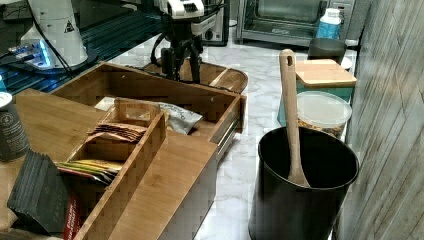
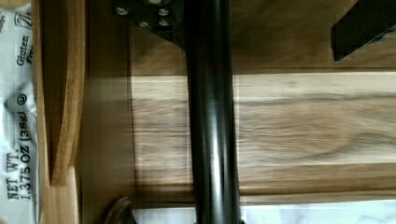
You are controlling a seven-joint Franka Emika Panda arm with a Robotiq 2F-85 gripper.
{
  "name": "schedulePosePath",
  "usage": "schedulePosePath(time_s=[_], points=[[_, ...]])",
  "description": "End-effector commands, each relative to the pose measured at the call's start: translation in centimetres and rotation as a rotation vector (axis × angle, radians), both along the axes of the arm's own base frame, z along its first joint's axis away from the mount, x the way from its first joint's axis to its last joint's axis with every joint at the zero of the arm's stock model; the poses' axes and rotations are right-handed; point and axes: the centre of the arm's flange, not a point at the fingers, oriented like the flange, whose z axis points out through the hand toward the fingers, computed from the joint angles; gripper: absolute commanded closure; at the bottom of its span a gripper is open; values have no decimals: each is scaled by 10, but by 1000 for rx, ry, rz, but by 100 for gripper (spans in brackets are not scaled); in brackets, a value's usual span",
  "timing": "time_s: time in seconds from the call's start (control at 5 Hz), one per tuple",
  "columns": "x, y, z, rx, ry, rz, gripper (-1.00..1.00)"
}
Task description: Open the drawer.
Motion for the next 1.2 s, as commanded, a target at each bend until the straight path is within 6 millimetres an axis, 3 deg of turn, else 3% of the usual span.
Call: schedulePosePath(time_s=[0.2, 0.4, 1.2], points=[[6, 138, 19, 7, -14, 156, -100], [0, 152, 32, -62, -78, 192, -100], [0, 152, 32, -62, -78, 192, -100]])
